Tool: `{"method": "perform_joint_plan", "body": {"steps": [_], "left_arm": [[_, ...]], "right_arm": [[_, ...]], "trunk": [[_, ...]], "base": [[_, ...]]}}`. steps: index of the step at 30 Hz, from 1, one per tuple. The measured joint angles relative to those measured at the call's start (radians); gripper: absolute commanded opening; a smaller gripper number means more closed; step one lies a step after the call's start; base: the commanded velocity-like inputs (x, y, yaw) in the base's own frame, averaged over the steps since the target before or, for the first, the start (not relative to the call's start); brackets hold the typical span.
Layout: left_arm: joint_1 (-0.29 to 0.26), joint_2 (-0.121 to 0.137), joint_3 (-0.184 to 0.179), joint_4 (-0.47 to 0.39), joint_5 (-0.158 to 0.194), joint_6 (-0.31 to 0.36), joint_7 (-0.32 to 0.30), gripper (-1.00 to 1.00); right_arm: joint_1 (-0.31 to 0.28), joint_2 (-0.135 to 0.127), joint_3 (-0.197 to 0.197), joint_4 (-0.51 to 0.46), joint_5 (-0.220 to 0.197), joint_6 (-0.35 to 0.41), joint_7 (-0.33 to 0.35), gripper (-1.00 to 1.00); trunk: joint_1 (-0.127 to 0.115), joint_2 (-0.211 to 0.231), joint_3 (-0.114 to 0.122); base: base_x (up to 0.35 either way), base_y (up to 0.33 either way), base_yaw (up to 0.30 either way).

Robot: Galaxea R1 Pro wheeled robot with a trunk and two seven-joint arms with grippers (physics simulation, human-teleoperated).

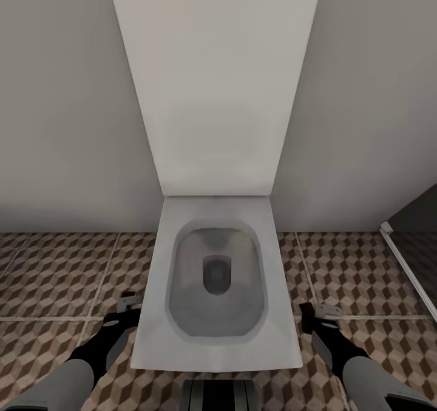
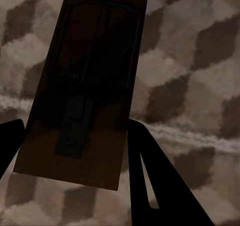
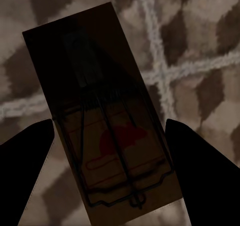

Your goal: Take the four mousetraps from the cabinet in the bathroom and place them on the bathroom floor. Make sure all four end up on the same floor surface, and ensure that at least two of them are either under or directly next to the same bathroom sink.

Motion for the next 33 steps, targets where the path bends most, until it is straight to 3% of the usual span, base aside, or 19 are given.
{"method": "perform_joint_plan", "body": {"steps": [28, 33], "left_arm": [[0.000, -0.005, 0.005, -0.004, 0.003, 0.000, 0.000, -1.00], [0.000, -0.005, 0.004, -0.004, 0.004, 0.000, 0.000, -1.00]], "right_arm": [[0.001, 0.001, 0.006, -0.010, 0.002, 0.007, 0.006, -1.00], [0.002, 0.001, 0.007, -0.010, 0.002, 0.007, 0.008, -1.00]], "trunk": [[0.000, 0.000, 0.000], [0.002, -0.001, -0.019]], "base": [[0.000, 0.000, 0.000], [0.000, 0.000, 0.000]]}}
